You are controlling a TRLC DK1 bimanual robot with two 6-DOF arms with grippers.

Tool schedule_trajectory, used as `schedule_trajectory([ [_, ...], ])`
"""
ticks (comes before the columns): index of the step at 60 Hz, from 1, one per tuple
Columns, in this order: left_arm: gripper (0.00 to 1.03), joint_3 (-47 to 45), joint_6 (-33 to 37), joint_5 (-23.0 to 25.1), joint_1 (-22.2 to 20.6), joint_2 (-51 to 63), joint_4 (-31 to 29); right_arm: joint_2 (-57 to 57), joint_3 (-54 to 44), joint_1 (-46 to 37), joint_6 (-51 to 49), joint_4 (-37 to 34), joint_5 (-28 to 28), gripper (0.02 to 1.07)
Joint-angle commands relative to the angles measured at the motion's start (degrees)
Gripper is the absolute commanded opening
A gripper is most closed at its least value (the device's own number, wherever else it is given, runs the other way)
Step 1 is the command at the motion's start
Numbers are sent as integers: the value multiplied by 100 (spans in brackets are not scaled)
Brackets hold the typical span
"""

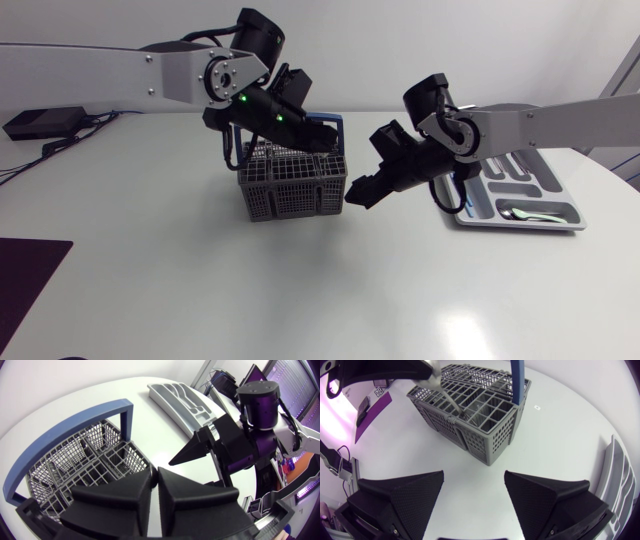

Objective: Unload the cutlery basket into the drawer organizer.

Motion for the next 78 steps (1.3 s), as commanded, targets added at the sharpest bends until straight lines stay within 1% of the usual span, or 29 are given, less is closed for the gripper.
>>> schedule_trajectory([
  [1, 4, -117, 115, -11, -14, -248, -35, -113, -188, 49, -83, 57, -35, 90],
  [28, 4, -319, 211, -11, -5, -626, -87, -166, -223, 49, -92, 57, -35, 90],
  [47, 4, -644, 370, -11, -102, -1066, -87, -298, -320, 49, -127, 171, -17, 90],
  [58, 4, -820, 607, -11, -181, -1250, -87, -658, -575, -12, -232, 479, -43, 89],
  [65, 4, -881, 923, -3, -269, -1268, -237, -940, -839, -39, -470, 743, -105, 90],
  [74, 4, -934, 1213, 217, -269, -1268, -369, -1300, -1190, 49, -1278, 857, -17, 101],
  [78, 4, -943, 1319, 393, -252, -1268, -430, -1423, -1287, 58, -1419, 848, -79, 102],
])
